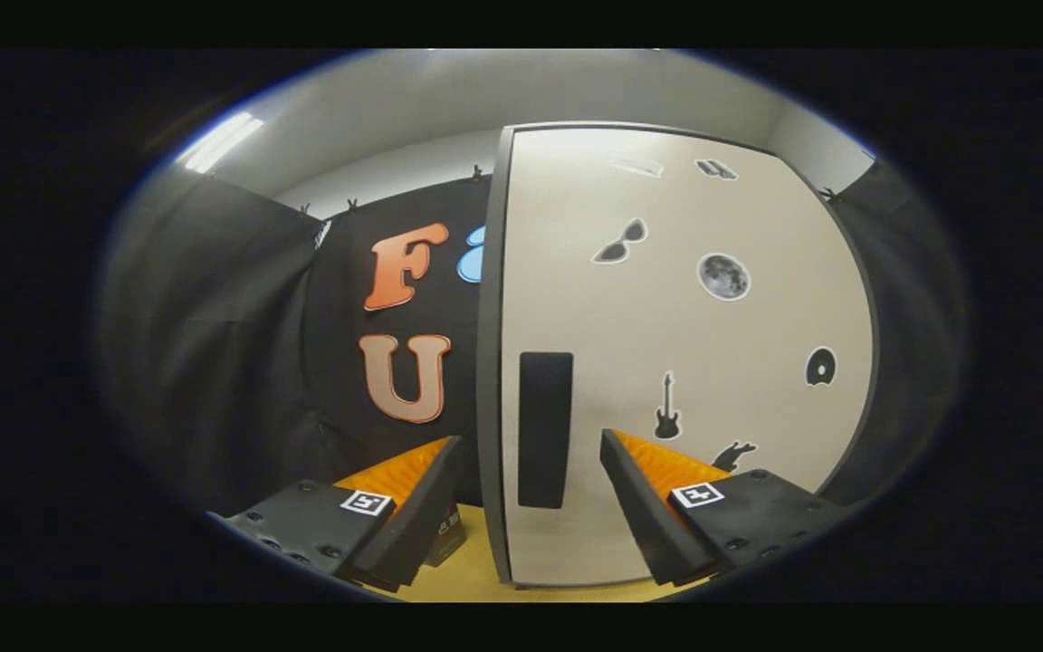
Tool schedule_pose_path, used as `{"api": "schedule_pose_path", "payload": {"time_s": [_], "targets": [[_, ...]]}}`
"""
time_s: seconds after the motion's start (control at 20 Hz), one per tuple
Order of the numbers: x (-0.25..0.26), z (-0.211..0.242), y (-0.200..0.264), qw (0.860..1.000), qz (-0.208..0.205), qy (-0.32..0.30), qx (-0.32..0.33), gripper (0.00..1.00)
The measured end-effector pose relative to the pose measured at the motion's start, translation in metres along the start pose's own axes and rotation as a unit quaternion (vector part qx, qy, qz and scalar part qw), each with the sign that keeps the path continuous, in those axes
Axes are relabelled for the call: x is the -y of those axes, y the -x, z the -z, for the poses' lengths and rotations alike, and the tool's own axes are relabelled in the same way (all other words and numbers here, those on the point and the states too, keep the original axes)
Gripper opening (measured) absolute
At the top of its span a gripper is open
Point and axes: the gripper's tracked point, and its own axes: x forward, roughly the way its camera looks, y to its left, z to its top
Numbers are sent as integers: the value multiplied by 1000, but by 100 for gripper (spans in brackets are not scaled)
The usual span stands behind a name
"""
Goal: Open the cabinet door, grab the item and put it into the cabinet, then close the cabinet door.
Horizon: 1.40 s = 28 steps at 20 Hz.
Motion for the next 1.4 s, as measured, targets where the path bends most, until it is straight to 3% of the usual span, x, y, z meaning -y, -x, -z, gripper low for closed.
{"api": "schedule_pose_path", "payload": {"time_s": [0.2,0.3,0.35,0.45,0.6,0.9,1.4], "targets": [[-5,16,-23,1000,14,1,-19,95],[6,14,-28,999,44,9,-9,94],[12,14,-27,998,58,11,-9,77],[22,14,-28,997,70,10,-5,54],[20,14,-23,998,59,-10,-6,36],[16,11,0,999,44,-21,-20,30],[38,6,120,999,13,-39,-26,30]]}}
